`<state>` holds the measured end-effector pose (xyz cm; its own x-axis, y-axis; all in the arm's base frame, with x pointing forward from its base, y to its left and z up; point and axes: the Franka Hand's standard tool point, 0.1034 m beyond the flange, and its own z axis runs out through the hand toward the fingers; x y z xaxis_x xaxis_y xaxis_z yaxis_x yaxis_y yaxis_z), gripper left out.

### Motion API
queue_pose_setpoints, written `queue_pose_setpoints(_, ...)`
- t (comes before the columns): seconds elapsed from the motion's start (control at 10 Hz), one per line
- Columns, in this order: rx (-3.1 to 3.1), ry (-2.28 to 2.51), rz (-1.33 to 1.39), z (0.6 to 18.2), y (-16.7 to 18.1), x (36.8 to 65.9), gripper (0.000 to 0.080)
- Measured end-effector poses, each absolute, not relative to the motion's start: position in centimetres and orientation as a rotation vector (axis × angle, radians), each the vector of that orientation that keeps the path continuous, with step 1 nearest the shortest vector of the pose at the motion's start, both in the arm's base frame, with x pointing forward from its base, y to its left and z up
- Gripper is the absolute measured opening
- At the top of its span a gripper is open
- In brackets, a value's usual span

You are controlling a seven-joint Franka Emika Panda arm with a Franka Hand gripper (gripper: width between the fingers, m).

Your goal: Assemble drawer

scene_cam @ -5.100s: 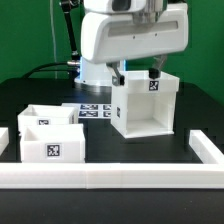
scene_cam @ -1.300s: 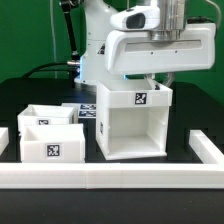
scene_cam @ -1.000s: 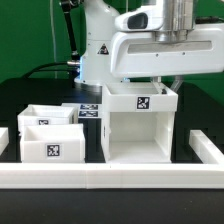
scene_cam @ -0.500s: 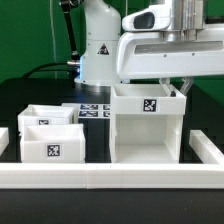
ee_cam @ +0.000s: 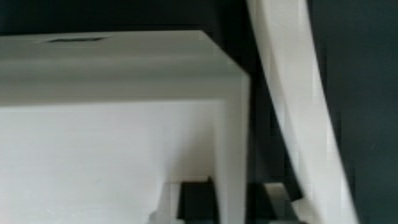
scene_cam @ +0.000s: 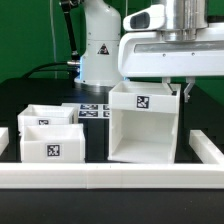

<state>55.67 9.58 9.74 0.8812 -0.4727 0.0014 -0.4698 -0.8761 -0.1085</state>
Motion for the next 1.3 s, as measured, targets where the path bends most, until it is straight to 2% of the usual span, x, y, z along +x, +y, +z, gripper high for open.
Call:
queue_pose_setpoints(0.9,-2.536,1.556,0.045,10.1,10.4,56.2,0.0038)
queue_pose_setpoints(1.0,-2.367,1.781,0.093,9.8,10.3,56.0,0.0038)
queue_pose_setpoints(1.3,-2.153,1.982,0.123,9.7,10.2,57.3,0.0038)
